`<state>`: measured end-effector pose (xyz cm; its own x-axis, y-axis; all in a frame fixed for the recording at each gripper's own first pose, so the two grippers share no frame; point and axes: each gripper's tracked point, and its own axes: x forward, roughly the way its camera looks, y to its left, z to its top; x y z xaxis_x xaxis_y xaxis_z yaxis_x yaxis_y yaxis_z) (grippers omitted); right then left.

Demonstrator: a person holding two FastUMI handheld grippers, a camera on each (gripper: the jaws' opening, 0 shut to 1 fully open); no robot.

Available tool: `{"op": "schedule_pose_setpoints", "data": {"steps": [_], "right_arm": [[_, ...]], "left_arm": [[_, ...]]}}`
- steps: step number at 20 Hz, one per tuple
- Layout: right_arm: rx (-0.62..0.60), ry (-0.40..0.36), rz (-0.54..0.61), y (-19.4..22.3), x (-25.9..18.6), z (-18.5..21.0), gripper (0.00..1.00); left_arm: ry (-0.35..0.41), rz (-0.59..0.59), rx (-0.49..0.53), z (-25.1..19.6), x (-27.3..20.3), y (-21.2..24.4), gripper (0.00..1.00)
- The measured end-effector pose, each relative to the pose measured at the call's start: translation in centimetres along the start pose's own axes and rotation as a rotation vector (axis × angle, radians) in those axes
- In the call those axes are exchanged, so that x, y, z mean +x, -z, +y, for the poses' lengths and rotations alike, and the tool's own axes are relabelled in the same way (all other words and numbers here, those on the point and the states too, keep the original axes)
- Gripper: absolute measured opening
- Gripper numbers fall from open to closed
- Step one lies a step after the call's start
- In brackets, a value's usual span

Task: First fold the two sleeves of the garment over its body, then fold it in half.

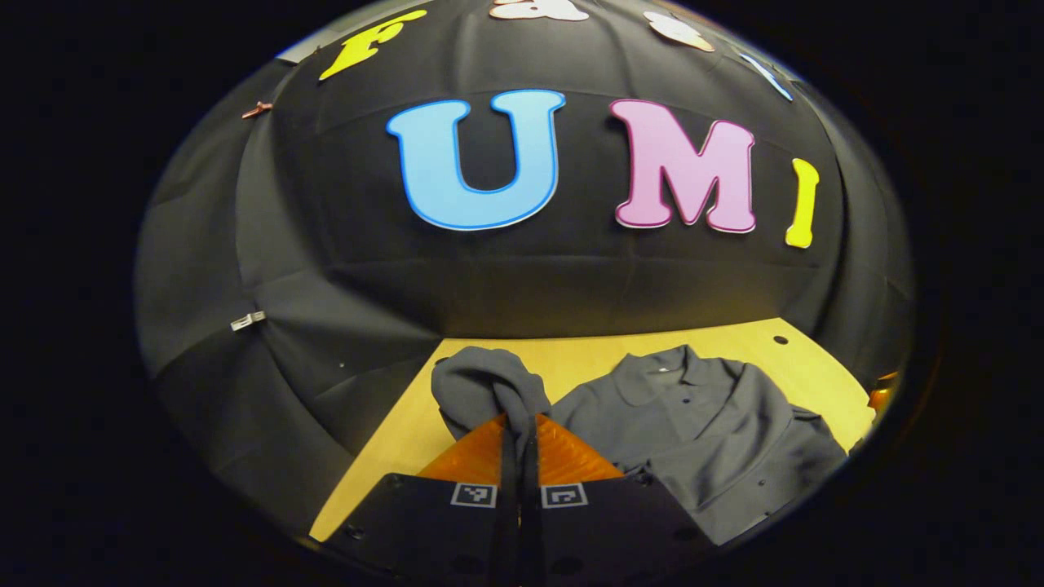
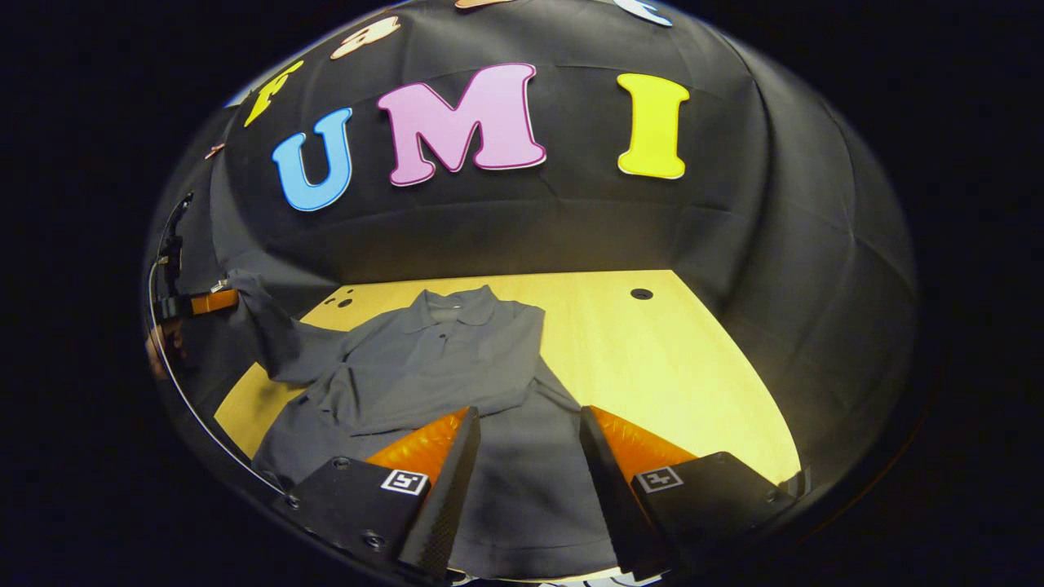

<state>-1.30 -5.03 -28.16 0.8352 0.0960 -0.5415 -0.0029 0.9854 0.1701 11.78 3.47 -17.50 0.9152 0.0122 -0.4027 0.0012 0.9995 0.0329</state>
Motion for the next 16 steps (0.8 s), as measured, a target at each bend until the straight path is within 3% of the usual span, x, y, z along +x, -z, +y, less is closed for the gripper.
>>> {"op": "schedule_pose_setpoints", "data": {"steps": [2,6,16], "right_arm": [[0.018,-0.009,0.020,0.5,0.0,-0.8,0.78],[0.006,-0.037,0.025,0.6,0.5,-2.4,0.89],[0.028,-0.073,0.051,1.0,1.6,-6.4,0.94]], "left_arm": [[0.029,0.004,-0.017,-2.9,0.0,-0.2,0.06],[0.060,0.005,-0.034,-8.1,0.1,-0.4,0.06],[0.176,0.061,0.015,-21.9,1.9,2.9,0.05]]}}
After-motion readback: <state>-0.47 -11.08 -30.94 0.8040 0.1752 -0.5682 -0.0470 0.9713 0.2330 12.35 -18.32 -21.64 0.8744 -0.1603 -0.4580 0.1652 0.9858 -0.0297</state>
